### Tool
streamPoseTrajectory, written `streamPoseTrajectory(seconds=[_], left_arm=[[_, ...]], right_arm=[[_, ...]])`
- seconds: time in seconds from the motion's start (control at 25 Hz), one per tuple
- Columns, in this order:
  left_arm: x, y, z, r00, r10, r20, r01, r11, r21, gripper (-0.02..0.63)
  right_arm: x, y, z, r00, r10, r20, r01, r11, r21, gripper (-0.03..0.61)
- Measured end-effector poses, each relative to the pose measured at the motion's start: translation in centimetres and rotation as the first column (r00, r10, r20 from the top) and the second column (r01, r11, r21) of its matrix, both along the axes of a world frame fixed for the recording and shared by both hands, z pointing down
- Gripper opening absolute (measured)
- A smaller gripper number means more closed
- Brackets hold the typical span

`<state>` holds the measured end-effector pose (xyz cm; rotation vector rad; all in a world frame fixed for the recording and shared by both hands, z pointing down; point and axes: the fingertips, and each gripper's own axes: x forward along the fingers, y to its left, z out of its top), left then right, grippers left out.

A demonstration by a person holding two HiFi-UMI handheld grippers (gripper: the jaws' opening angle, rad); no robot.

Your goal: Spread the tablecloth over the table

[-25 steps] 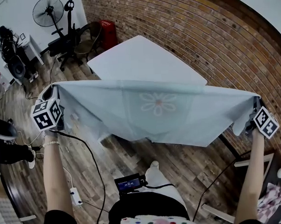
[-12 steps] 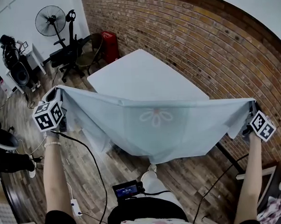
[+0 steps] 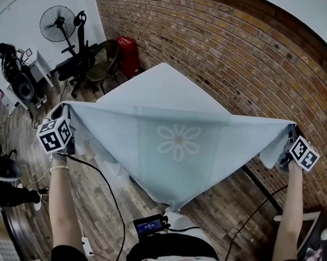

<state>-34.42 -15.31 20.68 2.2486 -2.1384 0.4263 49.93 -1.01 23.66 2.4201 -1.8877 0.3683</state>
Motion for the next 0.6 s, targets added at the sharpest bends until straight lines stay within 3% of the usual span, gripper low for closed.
streamPoseTrajectory(seconds=[0.32, 0.6], left_arm=[[0.0, -5.1, 0.9, 0.998, -0.070, 0.008, 0.070, 0.997, -0.032, 0.014], [0.5, -8.5, 0.4, 0.997, -0.072, 0.036, 0.072, 0.997, -0.020, 0.014]], right_arm=[[0.3, -6.9, 0.9, 0.999, -0.029, 0.016, 0.030, 0.999, -0.027, 0.035], [0.9, -10.6, 1.3, 1.000, -0.020, -0.002, 0.020, 0.999, -0.039, 0.035]])
